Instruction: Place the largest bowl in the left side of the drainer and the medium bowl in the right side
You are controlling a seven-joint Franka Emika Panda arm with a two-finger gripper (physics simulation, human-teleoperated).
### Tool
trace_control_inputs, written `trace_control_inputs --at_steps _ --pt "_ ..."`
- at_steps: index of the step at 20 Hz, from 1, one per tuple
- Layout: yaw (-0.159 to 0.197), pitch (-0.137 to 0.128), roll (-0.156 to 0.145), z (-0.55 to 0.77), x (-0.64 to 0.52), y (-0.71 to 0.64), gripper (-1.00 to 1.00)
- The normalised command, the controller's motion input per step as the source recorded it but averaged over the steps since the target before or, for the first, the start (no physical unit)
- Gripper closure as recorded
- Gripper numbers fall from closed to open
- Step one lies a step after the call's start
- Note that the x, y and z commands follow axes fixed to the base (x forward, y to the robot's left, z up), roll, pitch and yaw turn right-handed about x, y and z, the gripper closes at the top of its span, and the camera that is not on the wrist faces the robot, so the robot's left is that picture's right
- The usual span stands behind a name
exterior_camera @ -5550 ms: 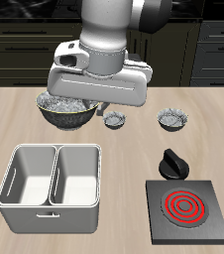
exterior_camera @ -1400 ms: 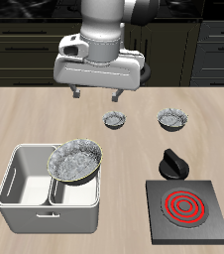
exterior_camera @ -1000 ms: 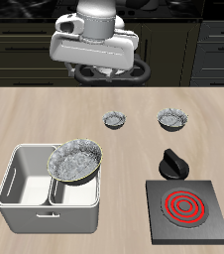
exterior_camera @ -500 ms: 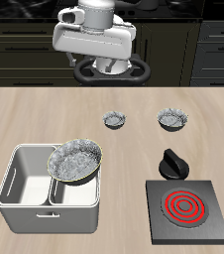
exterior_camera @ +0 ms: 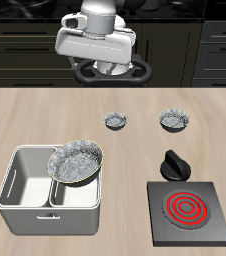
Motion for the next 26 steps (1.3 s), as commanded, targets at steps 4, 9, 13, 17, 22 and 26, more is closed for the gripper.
trace_control_inputs --at_steps 4,9,13,17,22,26 --pt "0.077 -0.044 -0.067 -0.1 -0.59 0.1 -1.0" --pt "-0.008 0.006 0.019 -0.08 -0.24 0.02 -1.0" --pt "0.013 0.034 0.006 -0.19 -0.56 0.13 -1.0" --pt "0.025 -0.001 -0.008 -0.07 -0.38 0.01 -1.0" --pt "0.0 0.013 -0.005 -0.01 -0.43 -0.04 -1.0" --pt "-0.015 0.002 -0.043 0.05 -0.22 -0.09 -1.0"
